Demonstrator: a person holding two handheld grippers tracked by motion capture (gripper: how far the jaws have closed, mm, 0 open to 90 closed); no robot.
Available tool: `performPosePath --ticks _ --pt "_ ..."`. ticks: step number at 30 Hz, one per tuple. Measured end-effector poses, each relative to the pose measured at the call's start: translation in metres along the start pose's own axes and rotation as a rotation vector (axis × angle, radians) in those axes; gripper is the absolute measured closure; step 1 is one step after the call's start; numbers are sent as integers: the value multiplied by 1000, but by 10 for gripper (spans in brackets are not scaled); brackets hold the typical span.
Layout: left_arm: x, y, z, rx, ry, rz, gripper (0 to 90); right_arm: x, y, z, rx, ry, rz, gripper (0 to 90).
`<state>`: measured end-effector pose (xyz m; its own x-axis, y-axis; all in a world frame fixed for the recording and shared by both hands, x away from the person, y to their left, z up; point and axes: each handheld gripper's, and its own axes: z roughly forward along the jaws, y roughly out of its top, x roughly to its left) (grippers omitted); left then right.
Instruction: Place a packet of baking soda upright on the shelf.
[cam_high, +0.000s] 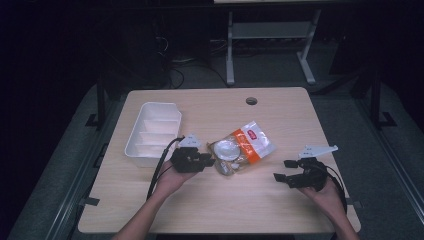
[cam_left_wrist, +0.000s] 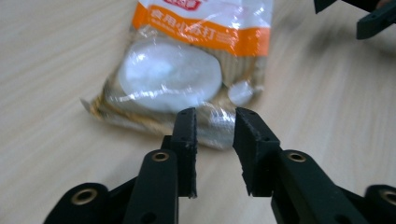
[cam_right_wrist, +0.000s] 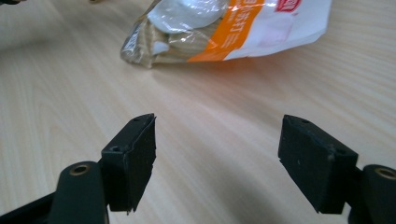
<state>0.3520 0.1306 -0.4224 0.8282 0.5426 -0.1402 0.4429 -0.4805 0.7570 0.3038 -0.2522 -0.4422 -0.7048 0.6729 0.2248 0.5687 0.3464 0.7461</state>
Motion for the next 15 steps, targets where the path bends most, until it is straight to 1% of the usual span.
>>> performPosePath --ticks 2,4,5,6,8,9,11,12,13,14,15 --pt "2 8 7 19 9 5 734 -2 4 0 4 1 19 264" --pt "3 16 15 46 15 16 751 -3 9 0 4 -1 27 264" --pt "4 19 19 52 19 19 760 -3 12 0 4 -4 27 264" --pt "5 22 24 66 17 19 769 -5 17 0 1 -6 30 262" --pt "7 27 32 93 23 20 773 -7 20 0 -6 -2 39 262" --pt "8 29 35 97 27 16 781 -11 26 2 -5 -6 52 261" --pt "11 30 42 117 28 10 781 -13 28 3 -4 -8 61 261" --pt "11 31 45 127 30 8 789 -18 33 6 -12 -2 82 262" --pt "12 30 47 134 30 2 789 -18 33 6 -12 -2 82 262" --pt "13 30 50 145 32 3 791 -22 38 10 -8 -1 98 261" --pt "14 29 53 153 32 3 791 -22 38 10 -8 -1 98 261"
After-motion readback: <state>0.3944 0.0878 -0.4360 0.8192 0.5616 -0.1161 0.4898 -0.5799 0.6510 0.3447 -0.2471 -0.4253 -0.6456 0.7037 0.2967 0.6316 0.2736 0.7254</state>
